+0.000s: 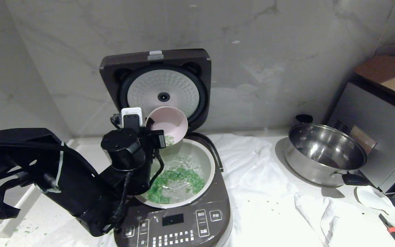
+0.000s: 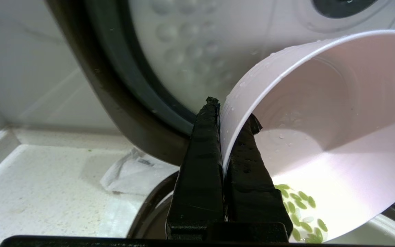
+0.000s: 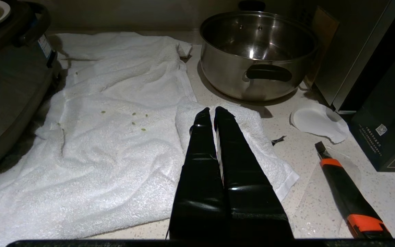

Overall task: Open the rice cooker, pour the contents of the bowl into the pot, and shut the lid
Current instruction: Pour the water from the bowl into the rice cooker

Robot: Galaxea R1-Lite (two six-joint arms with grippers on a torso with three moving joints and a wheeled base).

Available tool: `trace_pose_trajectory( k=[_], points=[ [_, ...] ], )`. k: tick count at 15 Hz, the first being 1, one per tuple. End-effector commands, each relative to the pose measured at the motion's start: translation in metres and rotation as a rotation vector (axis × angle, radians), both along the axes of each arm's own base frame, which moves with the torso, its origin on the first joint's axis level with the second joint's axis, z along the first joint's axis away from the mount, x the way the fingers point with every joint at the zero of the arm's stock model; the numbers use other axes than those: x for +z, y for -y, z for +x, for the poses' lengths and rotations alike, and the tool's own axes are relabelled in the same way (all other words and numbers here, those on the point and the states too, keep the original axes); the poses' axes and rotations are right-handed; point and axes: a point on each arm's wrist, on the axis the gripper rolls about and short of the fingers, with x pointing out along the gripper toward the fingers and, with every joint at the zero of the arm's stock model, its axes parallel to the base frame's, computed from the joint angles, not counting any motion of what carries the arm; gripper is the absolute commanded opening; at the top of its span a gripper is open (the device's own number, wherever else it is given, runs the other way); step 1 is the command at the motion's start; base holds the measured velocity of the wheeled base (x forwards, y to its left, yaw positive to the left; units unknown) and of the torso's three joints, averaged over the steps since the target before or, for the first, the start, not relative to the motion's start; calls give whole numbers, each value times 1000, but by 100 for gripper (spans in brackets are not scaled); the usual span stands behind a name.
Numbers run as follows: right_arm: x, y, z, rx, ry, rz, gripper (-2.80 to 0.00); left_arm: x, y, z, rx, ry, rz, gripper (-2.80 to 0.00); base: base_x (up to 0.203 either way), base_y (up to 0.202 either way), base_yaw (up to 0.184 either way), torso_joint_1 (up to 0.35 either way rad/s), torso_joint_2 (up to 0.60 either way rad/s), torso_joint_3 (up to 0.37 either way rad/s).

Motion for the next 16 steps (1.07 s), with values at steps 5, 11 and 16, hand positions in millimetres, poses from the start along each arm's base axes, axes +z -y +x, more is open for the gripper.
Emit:
trace_pose_trajectory(
  k=[5, 11, 16],
  points=[
    [0, 0, 0, 1, 0, 0, -280, -6, -10, -3, 26, -24, 7, -280, 0, 0, 0, 0, 0, 0],
    [0, 0, 0, 1, 0, 0, -280, 4, -15, -9, 8, -1, -20, -280, 0, 0, 0, 0, 0, 0],
    [0, 0, 0, 1, -1, 0, -280, 26, -46, -6, 34, 49, -51, -280, 0, 0, 0, 0, 0, 0]
  ],
)
